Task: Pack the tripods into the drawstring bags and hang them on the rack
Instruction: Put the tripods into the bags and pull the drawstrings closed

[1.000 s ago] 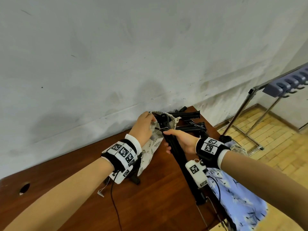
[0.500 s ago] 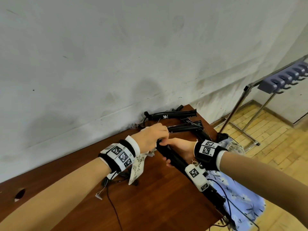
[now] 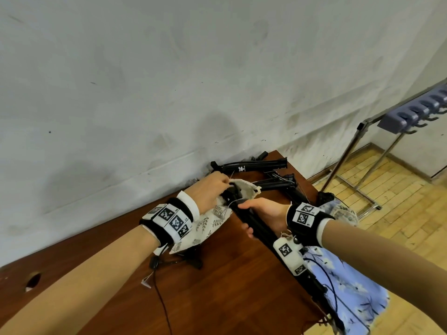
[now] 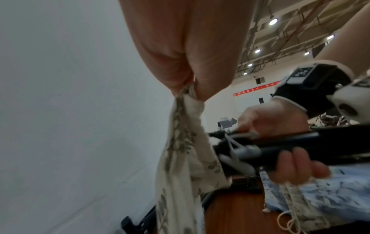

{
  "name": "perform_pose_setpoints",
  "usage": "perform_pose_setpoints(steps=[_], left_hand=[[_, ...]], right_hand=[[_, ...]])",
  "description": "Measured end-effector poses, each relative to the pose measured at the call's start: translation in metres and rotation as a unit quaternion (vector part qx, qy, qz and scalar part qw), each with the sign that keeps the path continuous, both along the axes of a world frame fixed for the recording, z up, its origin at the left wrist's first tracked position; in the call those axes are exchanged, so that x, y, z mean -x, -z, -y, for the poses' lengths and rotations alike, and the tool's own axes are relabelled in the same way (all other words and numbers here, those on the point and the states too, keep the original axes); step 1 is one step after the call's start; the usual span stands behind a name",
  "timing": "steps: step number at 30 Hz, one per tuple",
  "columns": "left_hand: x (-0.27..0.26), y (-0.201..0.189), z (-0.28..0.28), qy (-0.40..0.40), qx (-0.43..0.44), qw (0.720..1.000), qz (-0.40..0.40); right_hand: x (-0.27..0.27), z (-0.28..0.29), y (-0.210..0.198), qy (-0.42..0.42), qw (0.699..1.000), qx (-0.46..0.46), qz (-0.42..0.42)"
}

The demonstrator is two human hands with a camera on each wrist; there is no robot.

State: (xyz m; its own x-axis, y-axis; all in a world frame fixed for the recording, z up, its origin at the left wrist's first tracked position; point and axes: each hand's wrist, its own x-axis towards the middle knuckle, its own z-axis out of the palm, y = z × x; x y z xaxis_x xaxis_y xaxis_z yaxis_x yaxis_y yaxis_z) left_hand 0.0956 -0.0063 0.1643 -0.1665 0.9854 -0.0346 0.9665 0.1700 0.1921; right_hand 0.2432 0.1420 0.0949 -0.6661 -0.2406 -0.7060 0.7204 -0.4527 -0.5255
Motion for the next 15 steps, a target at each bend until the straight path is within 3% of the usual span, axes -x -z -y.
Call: perform_pose_setpoints(steps=[7, 10, 15], left_hand=[[-0.015, -0.017, -0.014, 0.031, -0.041, 0.998, -0.031], [-0.022, -0.019, -0.012, 0.042, -0.045, 0.997, -0.052], [-0.029, -0.013, -0.007, 0.052, 0.031, 0.994, 0.087]], right_hand=[[-0.002, 0.021, 0.021, -0.056, 0.997, -0.010, 0.046], [-0.004, 0.025, 0.025, -0.035, 0.999, 0.021, 0.033], [-0.007, 0.020, 0.025, 0.083, 0.992, 0.090, -0.035]])
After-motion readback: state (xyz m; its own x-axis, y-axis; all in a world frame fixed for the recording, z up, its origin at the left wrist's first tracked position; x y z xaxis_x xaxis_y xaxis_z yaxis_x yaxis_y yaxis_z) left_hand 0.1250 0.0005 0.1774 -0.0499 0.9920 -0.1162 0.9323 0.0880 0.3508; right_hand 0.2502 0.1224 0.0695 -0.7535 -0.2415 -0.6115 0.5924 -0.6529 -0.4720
